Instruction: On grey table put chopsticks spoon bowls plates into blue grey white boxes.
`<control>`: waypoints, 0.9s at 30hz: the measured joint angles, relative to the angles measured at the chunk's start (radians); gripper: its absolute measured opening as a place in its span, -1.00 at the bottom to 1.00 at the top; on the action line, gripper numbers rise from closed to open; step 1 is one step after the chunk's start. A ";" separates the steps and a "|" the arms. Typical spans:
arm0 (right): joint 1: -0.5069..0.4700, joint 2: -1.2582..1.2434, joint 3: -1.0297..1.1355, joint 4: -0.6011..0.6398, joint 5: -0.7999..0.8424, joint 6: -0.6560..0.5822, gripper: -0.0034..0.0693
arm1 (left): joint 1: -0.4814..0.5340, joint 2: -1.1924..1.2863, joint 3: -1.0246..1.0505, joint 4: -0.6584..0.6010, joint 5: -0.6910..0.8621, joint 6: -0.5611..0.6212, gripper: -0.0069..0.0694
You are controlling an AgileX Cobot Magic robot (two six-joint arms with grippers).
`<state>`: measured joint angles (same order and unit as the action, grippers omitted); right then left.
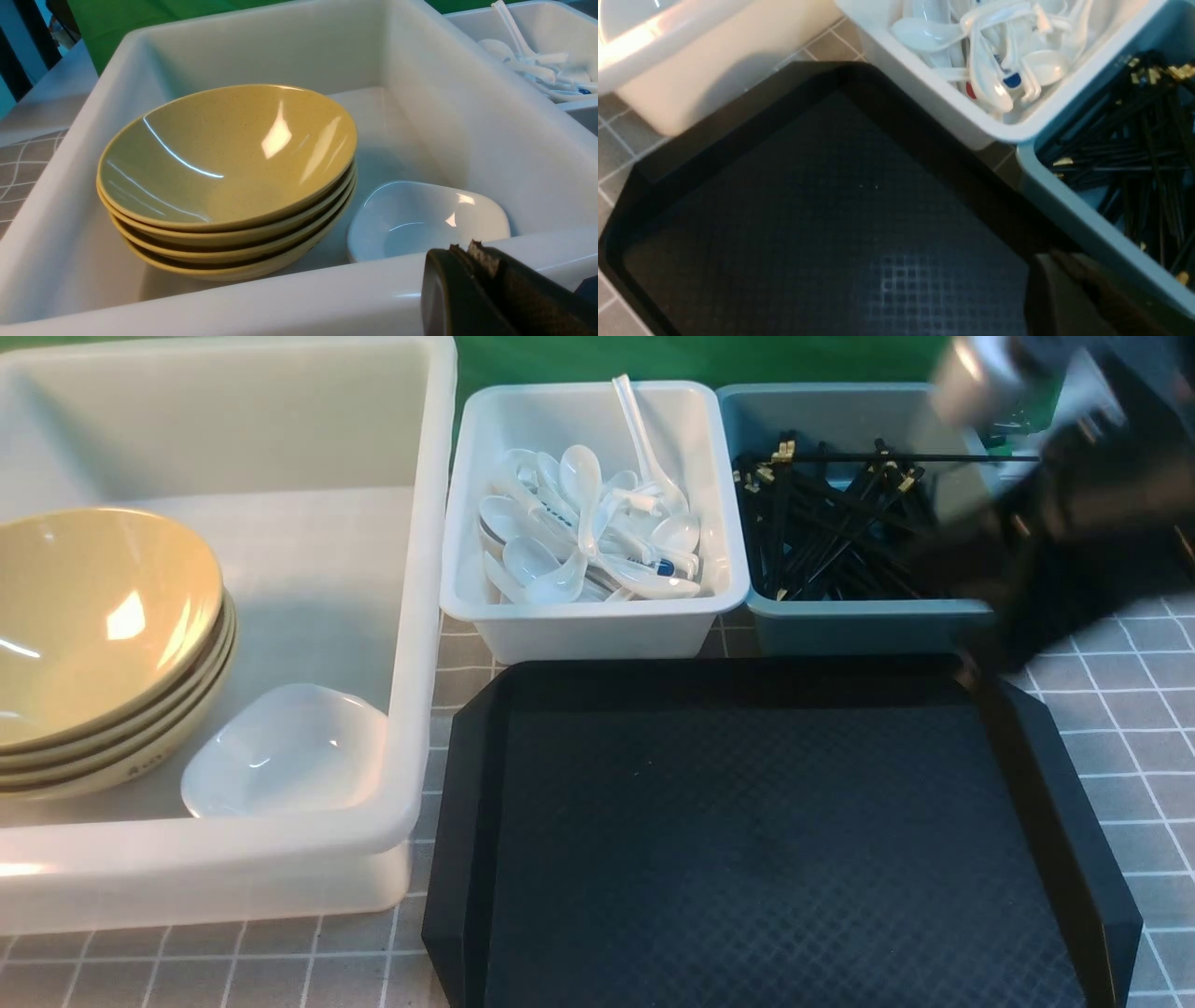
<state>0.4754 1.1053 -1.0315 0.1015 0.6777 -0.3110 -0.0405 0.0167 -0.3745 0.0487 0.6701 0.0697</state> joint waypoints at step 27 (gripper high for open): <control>-0.104 -0.617 0.491 -0.421 -0.073 0.347 -0.80 | 0.000 0.000 0.001 -0.001 0.000 0.000 -0.85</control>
<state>0.3718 0.4886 -0.5408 -0.3190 0.6044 0.0359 -0.0405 0.0167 -0.3737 0.0478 0.6701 0.0697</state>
